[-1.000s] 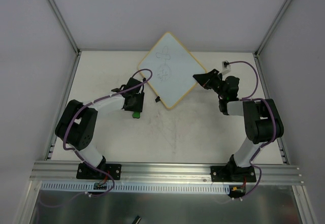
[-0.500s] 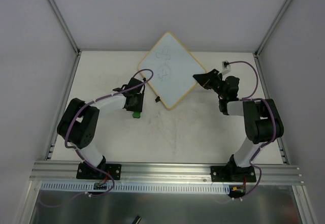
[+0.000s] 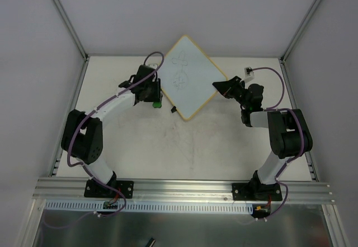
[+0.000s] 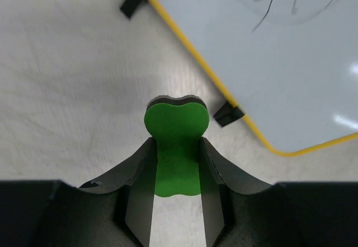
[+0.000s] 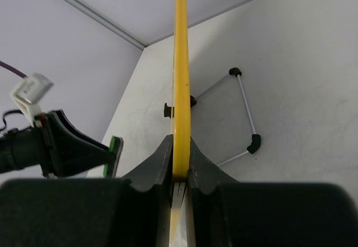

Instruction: Erase the whiteboard

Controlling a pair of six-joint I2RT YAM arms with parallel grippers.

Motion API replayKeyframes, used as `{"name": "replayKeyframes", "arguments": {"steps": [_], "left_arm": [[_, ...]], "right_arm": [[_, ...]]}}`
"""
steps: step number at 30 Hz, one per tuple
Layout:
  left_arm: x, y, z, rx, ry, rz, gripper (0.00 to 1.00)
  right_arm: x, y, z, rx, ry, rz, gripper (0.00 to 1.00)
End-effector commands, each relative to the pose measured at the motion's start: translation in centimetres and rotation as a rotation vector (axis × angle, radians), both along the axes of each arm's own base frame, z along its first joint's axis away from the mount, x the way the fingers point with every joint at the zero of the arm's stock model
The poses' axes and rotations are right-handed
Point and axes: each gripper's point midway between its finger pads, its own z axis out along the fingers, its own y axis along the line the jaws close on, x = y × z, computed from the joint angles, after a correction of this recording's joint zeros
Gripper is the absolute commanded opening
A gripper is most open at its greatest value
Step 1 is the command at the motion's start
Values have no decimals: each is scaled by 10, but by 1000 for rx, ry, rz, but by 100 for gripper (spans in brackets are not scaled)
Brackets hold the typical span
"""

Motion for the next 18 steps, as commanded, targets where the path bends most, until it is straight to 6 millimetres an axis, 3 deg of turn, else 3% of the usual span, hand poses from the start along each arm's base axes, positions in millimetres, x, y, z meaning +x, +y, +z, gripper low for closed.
{"name": "replayKeyframes", "arguments": {"steps": [1,2,4,5,7,8,10,11,12,13,14,15,16,17,18], "left_arm": [[36,-5,60,-144,-104,26,0],[49,-8,80,-177,-145,28,0],[65,-10,92,-206,-163,35,0],[79,-6,113,-226,-212,51,0],[96,-6,119,-237,-229,71,0],[109,-5,140,-254,-276,78,0],[127,-8,138,-258,-281,82,0],[137,-12,159,-285,-323,72,0],[144,-13,160,-296,-326,68,0],[155,-16,149,-307,-303,70,0],[163,-22,165,-337,-333,49,0],[169,-25,165,-350,-332,40,0],[180,-28,151,-353,-315,34,0],[187,-32,165,-369,-348,23,0],[192,-34,164,-372,-350,19,0]], "right_arm": [[8,1,16,-35,-109,9,0],[8,1,16,-34,-108,10,0],[8,2,15,-34,-108,13,0],[8,1,16,-33,-108,14,0],[8,2,16,-33,-110,16,0],[8,1,15,-34,-109,16,0],[7,3,15,-35,-110,20,0],[7,3,15,-37,-114,20,0],[7,4,15,-39,-113,22,0],[6,4,15,-40,-114,23,0],[6,4,16,-41,-117,25,0],[6,5,16,-42,-118,26,0],[6,6,16,-43,-120,27,0],[5,6,14,-46,-118,31,0],[5,7,14,-46,-116,34,0]]}}
